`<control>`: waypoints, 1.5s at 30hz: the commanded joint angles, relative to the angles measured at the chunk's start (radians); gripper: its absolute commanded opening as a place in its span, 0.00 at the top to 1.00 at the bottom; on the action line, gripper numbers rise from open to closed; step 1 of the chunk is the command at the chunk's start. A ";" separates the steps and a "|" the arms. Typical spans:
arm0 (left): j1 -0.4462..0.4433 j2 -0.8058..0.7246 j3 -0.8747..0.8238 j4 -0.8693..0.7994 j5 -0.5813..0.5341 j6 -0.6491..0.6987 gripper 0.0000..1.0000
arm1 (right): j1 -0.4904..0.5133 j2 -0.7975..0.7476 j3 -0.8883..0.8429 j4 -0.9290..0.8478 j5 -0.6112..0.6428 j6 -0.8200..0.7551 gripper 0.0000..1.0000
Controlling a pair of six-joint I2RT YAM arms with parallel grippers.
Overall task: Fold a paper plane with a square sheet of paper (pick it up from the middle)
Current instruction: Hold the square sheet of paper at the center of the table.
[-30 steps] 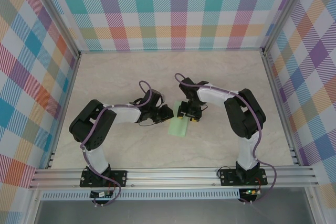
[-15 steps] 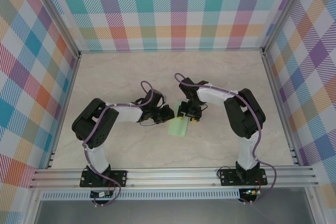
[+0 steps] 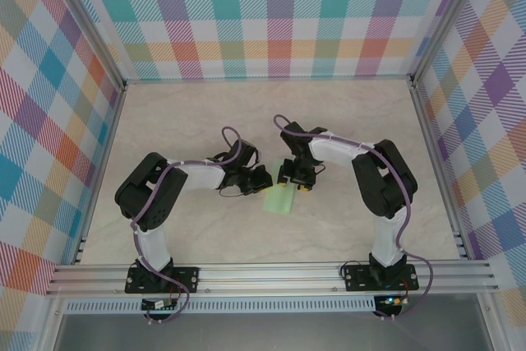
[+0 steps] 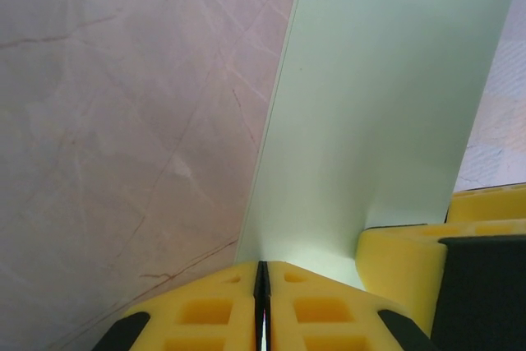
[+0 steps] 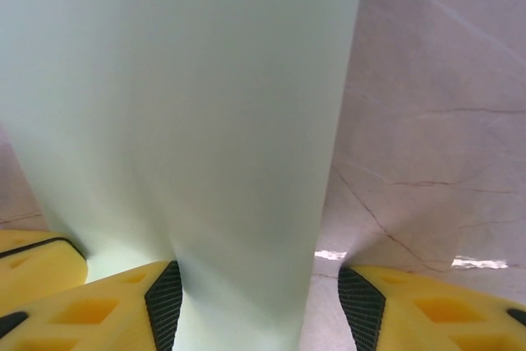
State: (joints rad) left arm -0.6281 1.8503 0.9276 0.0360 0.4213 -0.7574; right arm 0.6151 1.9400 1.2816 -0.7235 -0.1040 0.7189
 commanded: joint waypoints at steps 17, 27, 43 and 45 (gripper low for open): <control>-0.010 0.092 -0.047 -0.185 -0.111 0.015 0.91 | 0.008 -0.394 -0.150 0.152 0.041 0.021 0.37; -0.010 0.107 -0.035 -0.203 -0.118 0.009 0.92 | 0.008 -0.213 -0.189 0.353 -0.198 0.036 0.83; -0.013 0.131 -0.042 -0.239 -0.139 -0.022 0.94 | -0.038 -0.156 -0.395 0.468 -0.209 -0.039 0.88; -0.013 0.136 -0.042 -0.242 -0.144 -0.023 0.94 | -0.043 -0.163 -0.419 0.480 -0.207 -0.050 0.88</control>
State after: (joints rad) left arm -0.6285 1.8652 0.9463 -0.0006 0.4183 -0.7696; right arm 0.5816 1.7668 0.9089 -0.2562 -0.3374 0.7086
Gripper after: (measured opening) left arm 0.061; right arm 0.126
